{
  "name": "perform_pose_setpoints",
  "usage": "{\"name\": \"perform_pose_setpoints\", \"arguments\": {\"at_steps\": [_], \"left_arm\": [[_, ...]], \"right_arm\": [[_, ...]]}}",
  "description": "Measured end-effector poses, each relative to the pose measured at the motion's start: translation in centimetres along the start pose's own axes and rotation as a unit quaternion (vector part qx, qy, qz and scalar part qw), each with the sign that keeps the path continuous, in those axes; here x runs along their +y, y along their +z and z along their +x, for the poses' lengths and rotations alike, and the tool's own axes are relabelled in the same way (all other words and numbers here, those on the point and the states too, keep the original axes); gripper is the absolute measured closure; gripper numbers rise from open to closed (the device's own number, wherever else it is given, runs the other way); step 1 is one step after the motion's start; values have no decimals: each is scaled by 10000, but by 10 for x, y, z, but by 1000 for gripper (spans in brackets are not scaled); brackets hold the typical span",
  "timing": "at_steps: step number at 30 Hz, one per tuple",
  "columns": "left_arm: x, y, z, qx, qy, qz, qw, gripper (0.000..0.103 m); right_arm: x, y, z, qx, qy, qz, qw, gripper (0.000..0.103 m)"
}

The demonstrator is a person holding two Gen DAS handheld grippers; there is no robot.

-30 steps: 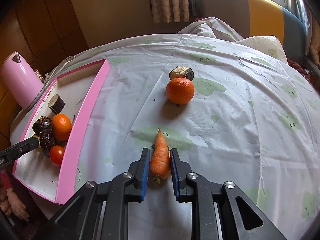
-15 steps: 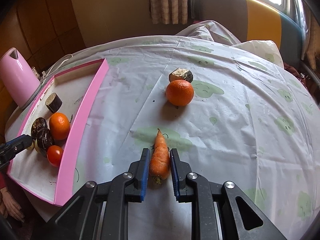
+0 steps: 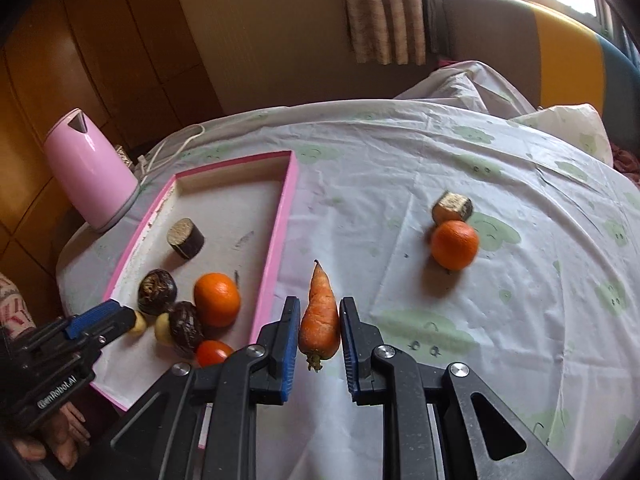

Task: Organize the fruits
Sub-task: 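Lower the carrot into the tray with the right gripper and open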

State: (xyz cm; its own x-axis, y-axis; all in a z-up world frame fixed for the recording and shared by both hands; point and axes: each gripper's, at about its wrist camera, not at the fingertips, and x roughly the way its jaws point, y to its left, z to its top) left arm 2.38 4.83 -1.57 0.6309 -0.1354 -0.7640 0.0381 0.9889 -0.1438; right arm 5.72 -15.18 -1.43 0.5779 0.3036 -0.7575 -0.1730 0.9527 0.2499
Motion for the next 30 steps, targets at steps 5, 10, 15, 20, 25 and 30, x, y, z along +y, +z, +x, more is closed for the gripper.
{"name": "perform_pose_setpoints", "arguments": {"at_steps": [5, 10, 15, 20, 25, 30], "left_arm": [[3, 0, -1, -17, -2, -30, 10000, 73], [7, -1, 0, -4, -10, -75, 10000, 73], [11, -2, 3, 20, -4, -113, 9999, 73], [15, -2, 5, 35, 8, -147, 9999, 73], [15, -2, 5, 39, 9, -179, 9998, 73], [12, -2, 3, 27, 8, -135, 9999, 73]], "right_arm": [[29, 22, 13, 61, 405, -100, 9991, 83], [48, 35, 35, 211, 504, -115, 9984, 83], [62, 38, 62, 500, 508, -214, 9972, 83], [68, 35, 74, 575, 446, -284, 9969, 81], [65, 29, 69, 528, 459, -200, 9973, 81], [54, 26, 51, 289, 496, 108, 9983, 72]]}}
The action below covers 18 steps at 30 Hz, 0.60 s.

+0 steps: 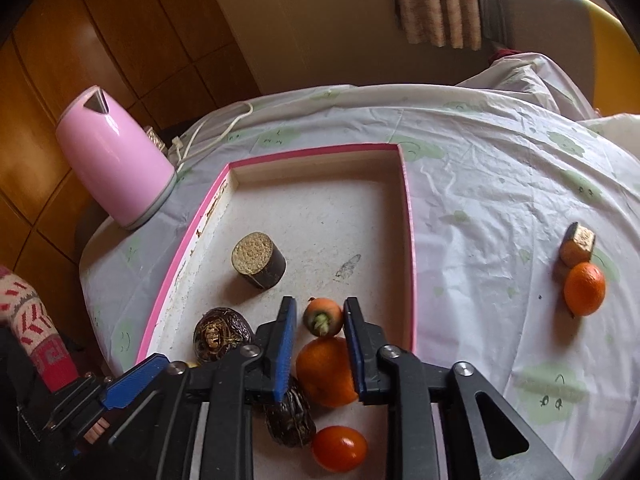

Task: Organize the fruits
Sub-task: 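Lower the carrot into the tray with the right gripper and open, then move the right gripper to the orange and close on it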

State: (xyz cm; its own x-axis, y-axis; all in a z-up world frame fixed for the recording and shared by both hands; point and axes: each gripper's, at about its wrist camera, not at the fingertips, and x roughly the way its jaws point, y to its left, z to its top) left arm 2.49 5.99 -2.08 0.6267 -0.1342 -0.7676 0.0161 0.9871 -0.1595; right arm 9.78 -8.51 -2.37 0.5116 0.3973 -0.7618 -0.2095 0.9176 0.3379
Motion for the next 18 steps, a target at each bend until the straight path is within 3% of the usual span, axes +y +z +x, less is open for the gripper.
{"name": "perform_pose_setpoints", "arguments": {"at_steps": [4, 8, 18], "left_arm": [[-4, 0, -2, -10, -14, 60, 10000, 73], [-10, 1, -3, -18, -46, 144, 9999, 73], [-32, 0, -5, 6, -138, 408, 9991, 73]], "right_arm": [[-12, -4, -18, -216, -73, 216, 9995, 70], [-32, -12, -35, -367, -218, 463, 9980, 60], [-98, -43, -59, -400, -702, 1248, 9889, 60]]}}
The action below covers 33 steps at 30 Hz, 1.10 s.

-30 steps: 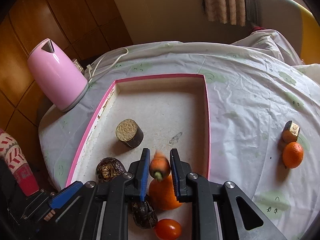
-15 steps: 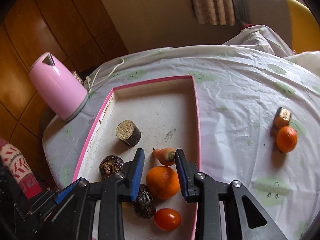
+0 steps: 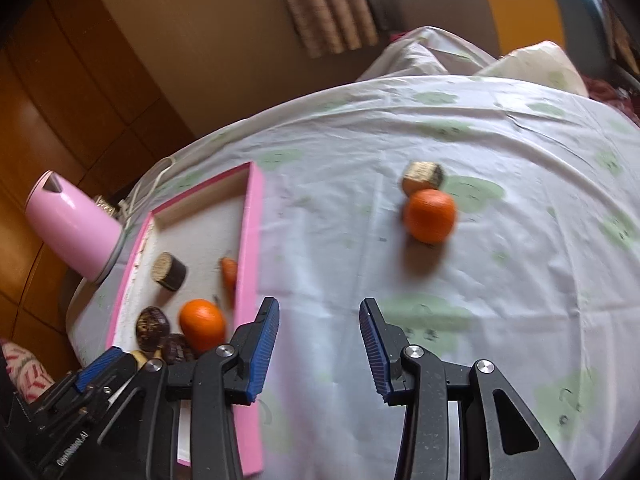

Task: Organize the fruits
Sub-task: 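Move the right gripper to the orange and close on it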

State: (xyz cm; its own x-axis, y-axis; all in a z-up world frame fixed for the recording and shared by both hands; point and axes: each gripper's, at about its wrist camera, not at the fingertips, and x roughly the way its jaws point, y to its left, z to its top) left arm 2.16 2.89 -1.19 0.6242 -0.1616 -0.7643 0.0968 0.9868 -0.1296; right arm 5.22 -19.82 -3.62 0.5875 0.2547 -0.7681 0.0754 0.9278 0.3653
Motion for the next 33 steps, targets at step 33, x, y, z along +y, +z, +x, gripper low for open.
{"name": "perform_pose_setpoints", "arguments": {"at_steps": [33], "left_arm": [[-42, 2, 12, 250, -480, 458, 9975, 73]], "right_arm": [[-43, 57, 46, 34, -724, -118, 9973, 46]]}}
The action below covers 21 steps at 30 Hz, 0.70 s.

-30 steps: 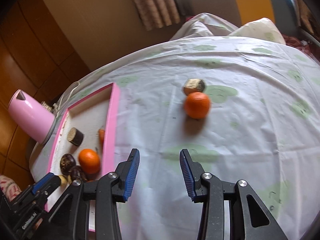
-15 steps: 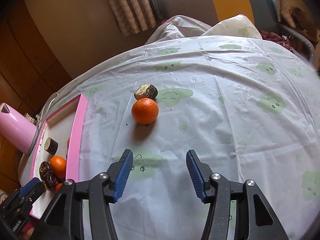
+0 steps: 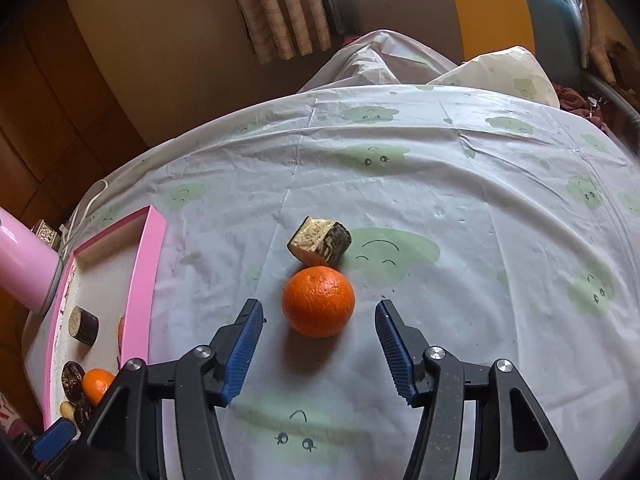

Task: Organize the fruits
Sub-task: 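Move the right gripper to the orange and close on it, then grasp the cut root chunk with the left gripper and lift it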

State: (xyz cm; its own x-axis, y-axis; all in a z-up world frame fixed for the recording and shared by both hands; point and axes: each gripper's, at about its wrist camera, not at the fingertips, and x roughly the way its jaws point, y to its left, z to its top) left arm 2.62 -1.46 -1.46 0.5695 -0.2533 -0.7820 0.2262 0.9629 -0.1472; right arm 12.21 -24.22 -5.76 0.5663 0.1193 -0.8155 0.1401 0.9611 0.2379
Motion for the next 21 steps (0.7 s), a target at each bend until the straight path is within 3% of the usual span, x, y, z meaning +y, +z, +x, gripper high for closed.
{"name": "perform_pose_setpoints", "arguments": {"at_steps": [1, 2, 9, 17, 21], "left_arm": [[-1, 1, 0, -4, -3, 34, 10000, 73], [-3, 2, 0, -22, -22, 53, 10000, 73], [-17, 23, 3, -131, -239, 139, 9995, 73], [-46, 57, 23, 57, -653, 280, 9975, 73], [-64, 72, 45, 261, -769, 366, 9960, 73]], "right_arm": [[1, 1, 2, 31, -20, -43, 10000, 62], [1, 1, 2, 8, -15, -61, 10000, 64], [-9, -12, -24, -167, -116, -178, 9996, 65], [-43, -35, -40, -99, -549, 18, 9984, 65], [-52, -39, -43, -139, -529, 83, 9985, 65]]}}
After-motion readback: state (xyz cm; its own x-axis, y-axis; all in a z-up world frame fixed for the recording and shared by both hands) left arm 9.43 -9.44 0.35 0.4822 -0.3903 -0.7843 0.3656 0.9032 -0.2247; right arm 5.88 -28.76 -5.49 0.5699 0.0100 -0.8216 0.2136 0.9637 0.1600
